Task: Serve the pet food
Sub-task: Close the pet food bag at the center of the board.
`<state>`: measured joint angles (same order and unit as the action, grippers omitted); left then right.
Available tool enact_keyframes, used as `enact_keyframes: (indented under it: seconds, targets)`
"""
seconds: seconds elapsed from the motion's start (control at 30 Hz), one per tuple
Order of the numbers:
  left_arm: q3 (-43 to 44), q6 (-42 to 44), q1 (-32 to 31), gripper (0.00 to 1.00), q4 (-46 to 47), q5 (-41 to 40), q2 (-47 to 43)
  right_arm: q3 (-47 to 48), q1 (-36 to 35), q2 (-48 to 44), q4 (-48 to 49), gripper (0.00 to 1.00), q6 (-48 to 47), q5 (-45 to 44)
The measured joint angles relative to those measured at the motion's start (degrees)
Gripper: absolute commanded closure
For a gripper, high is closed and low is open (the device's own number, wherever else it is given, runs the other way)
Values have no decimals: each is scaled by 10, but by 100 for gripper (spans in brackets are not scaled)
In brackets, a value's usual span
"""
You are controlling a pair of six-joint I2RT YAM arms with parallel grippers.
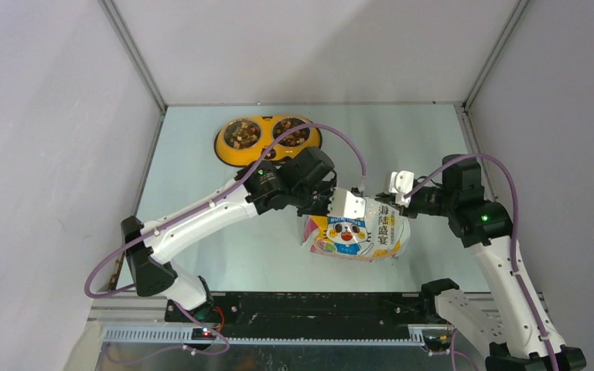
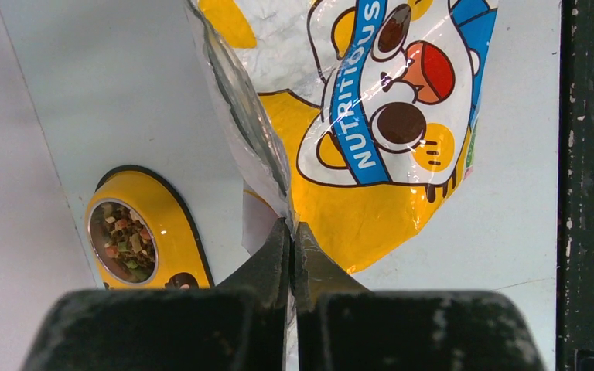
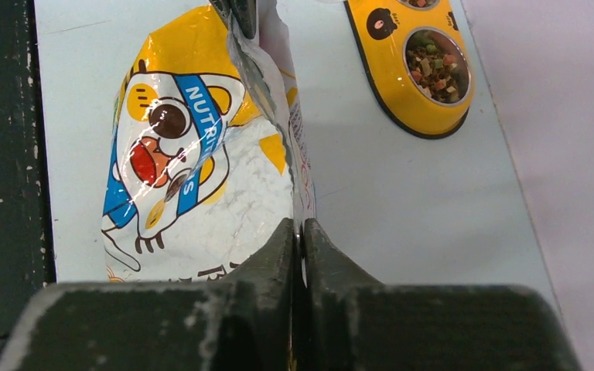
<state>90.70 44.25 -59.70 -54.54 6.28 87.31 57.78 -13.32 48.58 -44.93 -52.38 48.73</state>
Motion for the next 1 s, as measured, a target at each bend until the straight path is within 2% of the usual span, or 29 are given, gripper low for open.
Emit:
enact_keyframes:
  seconds: [0.03,0.2,0.37,0.47,0.53,0.57,0.6,0.67,0.73,0.8,1.0]
  targets:
    - [0,3,0,100,-1,0,0,0,1,0,1,99,2,0]
    - [1,13,0,100,-5,-1,0,-3,20,2,5,100,25,20]
    - [11,29,-3,100,-8,-4,0,4,80,28,-12,100,60,97]
    - [30,34,-2,100,-17,-6,2,38,110,70,-64,100,63,140]
    - [50,33,1,85,-27,-3,8,59,123,93,-97,100,61,157]
    - [60,33,3,68,-32,-1,12,67,128,102,-110,100,60,162]
    - [70,31,4,57,-45,-1,16,71,132,107,-118,100,58,163]
    - [82,30,13,47,-71,0,16,74,139,111,-126,100,59,166]
    - [94,23,19,39,-92,8,17,75,141,111,-129,100,64,167]
    - [104,21,21,36,-103,20,19,75,142,112,-128,100,72,167]
    - [138,6,8,34,-99,58,46,75,142,114,-125,100,91,167]
